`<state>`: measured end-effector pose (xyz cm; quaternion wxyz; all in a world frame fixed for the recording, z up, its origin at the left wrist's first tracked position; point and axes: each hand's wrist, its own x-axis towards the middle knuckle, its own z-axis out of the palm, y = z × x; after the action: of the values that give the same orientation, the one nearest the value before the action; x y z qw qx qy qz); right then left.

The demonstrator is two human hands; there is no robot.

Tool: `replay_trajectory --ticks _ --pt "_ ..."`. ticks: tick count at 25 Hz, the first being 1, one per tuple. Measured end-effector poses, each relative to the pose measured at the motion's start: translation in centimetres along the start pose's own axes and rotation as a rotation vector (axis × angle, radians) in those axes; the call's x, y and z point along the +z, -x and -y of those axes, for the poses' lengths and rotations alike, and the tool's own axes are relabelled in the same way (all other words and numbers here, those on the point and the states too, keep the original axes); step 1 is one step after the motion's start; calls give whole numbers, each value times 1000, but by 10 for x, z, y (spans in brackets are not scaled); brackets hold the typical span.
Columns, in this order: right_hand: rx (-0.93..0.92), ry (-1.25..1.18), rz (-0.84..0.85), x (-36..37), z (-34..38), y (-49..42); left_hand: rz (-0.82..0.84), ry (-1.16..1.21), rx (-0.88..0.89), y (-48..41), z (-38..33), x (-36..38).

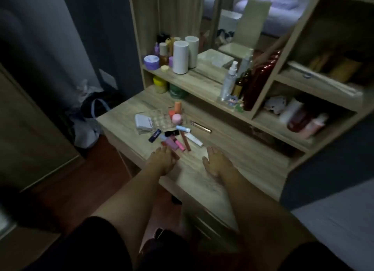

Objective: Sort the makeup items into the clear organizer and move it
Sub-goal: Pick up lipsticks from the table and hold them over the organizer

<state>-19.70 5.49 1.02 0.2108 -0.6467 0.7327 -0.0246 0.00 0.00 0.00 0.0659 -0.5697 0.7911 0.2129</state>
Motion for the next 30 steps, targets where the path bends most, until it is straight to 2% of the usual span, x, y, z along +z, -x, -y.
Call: replay_trajectory --ticks 3,11,16,21,27,30 --pt "-38 -43 -62 -1 -1 -30 -48 64 -8 -21 12 -1" --pt "-88 -16 -77 -1 5 -122 -81 238 -110 -79 30 9" --pt "-138 -22 39 25 32 -135 -140 391 -197 -90 32 14" --pt "-96 -14 -13 39 41 -141 -218 544 -309 -91 28 18" --pt "18 -314 -134 39 40 -130 -269 736 -502 -89 24 16" --pt "-44 -558 -147 29 40 -127 -342 775 -511 -79 25 13"
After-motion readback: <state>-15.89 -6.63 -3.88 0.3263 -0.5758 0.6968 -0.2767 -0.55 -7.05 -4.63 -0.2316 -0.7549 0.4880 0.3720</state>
